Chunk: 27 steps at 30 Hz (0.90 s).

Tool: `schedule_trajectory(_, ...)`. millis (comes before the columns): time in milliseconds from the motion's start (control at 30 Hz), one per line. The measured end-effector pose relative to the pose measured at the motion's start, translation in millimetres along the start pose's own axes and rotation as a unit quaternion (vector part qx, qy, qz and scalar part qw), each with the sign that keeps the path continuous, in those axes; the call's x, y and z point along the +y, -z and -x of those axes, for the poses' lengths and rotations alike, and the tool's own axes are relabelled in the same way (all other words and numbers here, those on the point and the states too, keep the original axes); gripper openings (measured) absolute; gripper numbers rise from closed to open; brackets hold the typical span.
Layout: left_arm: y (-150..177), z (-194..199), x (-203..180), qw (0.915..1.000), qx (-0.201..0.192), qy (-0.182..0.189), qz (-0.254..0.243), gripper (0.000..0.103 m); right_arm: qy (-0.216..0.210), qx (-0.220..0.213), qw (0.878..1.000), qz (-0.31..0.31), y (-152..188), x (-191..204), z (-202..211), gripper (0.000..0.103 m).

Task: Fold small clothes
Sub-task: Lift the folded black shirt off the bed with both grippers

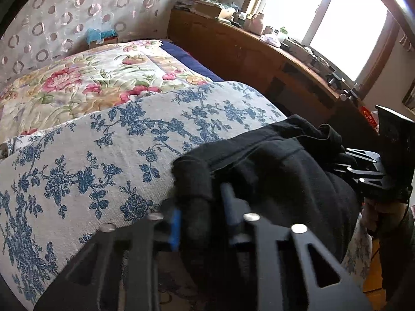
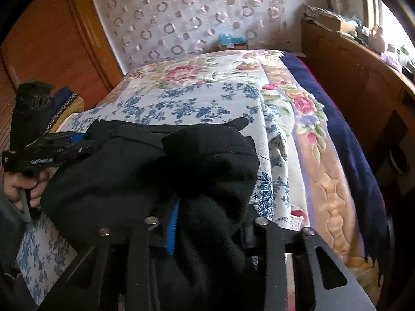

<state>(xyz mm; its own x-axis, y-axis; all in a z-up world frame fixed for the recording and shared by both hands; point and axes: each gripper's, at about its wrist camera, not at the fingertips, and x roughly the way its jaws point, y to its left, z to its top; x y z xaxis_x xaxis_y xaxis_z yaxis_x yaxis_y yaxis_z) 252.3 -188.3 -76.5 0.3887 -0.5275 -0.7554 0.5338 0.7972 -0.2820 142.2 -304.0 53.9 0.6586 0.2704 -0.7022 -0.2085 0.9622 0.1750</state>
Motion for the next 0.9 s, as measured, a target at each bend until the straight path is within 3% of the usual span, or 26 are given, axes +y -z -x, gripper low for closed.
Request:
schedule_trajectory(67, 0, 6, 0, 1.0, -0.005, 0.005, 0.001, 0.011, 0.0, -0.009, 1.0, 0.012, 1, 3, 3, 0.022)
schedule_trajectory(400, 4, 74, -22, 0.9956, -0.09, 0.012, -0.021, 0.009, 0.008, -0.099, 0.994, 0.035, 2, 21, 41, 0.019)
schedule_trajectory(633, 8, 128, -15, 0.9887, -0.144, -0.032, -0.026, 0.009, 0.003, -0.13, 0.988, 0.081, -10, 48, 49, 0.018)
schedule_trajectory(900, 24, 189, 32, 0.9774, -0.187, -0.099, 0.007, 0.009, -0.034, -0.142, 0.977, 0.154, -46, 95, 18, 0.018)
